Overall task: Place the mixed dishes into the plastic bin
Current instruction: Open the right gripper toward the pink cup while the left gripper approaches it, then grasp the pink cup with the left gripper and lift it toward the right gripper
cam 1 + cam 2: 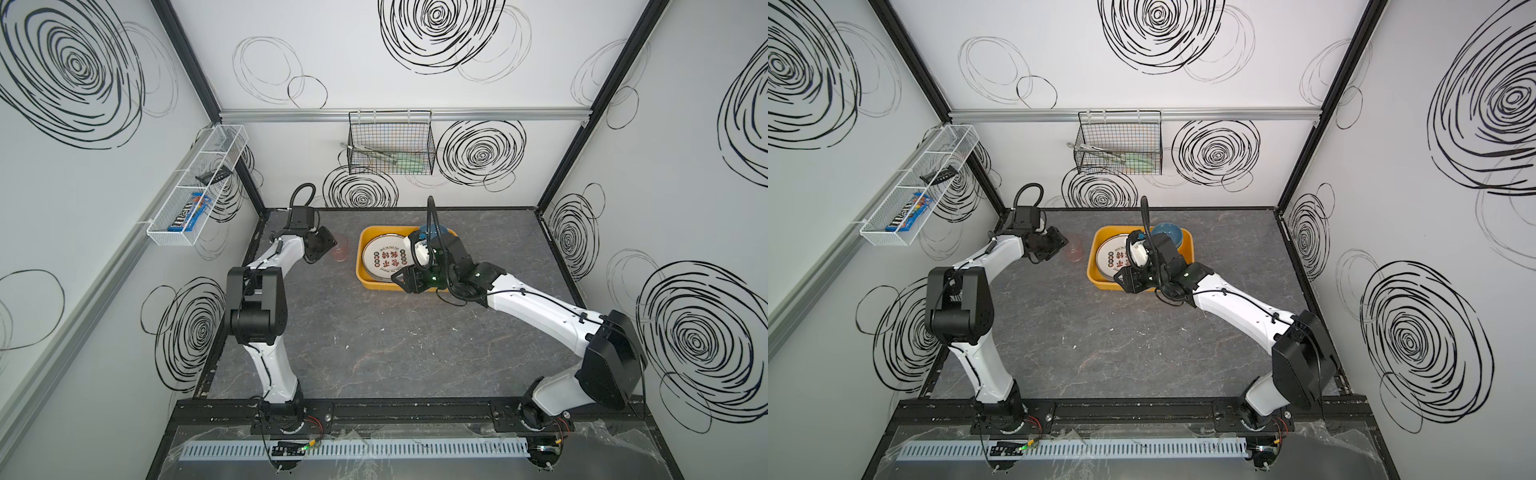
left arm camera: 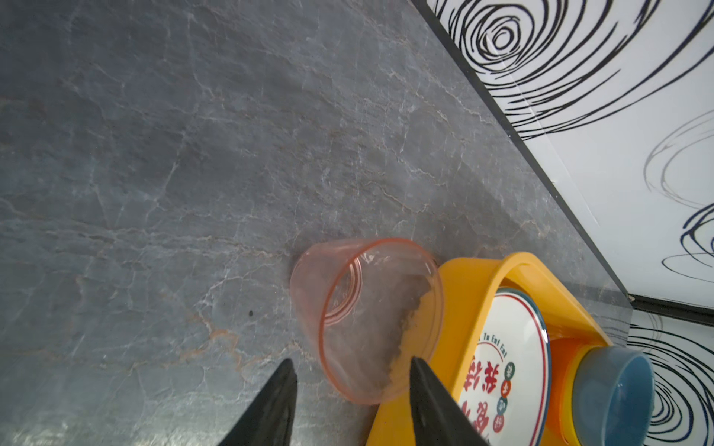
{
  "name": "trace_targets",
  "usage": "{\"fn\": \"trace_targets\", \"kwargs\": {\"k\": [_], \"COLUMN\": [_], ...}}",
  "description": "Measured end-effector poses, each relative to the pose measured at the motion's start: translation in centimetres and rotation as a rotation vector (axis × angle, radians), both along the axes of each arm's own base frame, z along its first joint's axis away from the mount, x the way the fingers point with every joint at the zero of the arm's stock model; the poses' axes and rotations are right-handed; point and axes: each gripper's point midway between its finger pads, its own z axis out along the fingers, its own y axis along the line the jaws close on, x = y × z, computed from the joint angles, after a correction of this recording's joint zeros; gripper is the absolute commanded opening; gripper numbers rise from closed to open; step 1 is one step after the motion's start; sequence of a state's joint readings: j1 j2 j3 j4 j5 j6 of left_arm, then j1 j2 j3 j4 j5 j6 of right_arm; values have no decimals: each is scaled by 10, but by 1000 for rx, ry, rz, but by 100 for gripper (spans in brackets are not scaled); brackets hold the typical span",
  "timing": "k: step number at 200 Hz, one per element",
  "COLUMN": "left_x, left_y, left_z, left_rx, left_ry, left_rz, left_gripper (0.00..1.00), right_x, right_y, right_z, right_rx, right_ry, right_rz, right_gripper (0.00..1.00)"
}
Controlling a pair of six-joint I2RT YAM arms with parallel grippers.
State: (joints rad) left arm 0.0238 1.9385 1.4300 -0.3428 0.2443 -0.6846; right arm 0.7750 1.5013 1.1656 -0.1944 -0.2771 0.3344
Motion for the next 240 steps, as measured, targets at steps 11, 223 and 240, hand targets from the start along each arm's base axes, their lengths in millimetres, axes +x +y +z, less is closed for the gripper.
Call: {"fn": "trace_targets", "kwargs": {"k": [11, 223, 240], "left_x": [3, -27, -35], "left_y": [0, -6, -7], "left_z": [-5, -4, 11], "left_rx": [1, -21, -22], "left_ry": [9, 36, 4], "left_rz": [1, -23, -28], "left_gripper": [47, 4, 4], "right_x": [0, 4, 4], "right_y": [0, -9, -10], "right_z": [0, -4, -1], "right_rx": [-3, -30, -23], "right_ry": [-2, -12, -16], "right_rz": [-1, -45, -52], "right_gripper": [55, 55, 55]}}
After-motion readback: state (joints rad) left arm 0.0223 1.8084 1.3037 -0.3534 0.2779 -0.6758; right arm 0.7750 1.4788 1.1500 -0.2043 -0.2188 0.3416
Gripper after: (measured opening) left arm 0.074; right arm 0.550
